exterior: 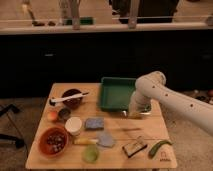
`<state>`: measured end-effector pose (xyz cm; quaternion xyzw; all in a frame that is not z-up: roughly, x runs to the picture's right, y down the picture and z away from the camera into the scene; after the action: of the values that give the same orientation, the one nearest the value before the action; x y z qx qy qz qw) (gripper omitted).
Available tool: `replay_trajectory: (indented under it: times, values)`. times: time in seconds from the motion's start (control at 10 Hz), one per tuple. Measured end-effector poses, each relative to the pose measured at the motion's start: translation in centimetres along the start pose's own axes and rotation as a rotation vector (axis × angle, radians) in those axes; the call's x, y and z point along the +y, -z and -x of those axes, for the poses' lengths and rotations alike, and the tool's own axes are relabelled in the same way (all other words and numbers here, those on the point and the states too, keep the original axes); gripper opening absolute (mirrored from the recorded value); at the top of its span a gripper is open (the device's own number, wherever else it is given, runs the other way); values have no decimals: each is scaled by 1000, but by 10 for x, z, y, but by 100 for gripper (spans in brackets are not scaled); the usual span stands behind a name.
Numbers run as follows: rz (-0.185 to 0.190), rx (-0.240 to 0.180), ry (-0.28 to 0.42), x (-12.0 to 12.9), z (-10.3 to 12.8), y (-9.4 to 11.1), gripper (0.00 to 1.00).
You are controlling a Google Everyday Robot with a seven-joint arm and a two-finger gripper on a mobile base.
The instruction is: Place fork in table surface
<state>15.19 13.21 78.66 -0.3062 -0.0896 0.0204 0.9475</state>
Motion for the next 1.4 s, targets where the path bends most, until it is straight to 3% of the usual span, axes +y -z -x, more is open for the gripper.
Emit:
replay_trajectory:
  times: [0.3,0.5,0.7,1.0,1.4]
  values:
    - [5,-8,-15,-7,-4,-3,0]
    - [10,-8,-26,7,-20,-3,0]
    - [12,-13,-20,14,-17,-4,0]
    - [15,-16,-38,6,-25,-6,0]
    - [21,-23,-59,27,-34,-8,0]
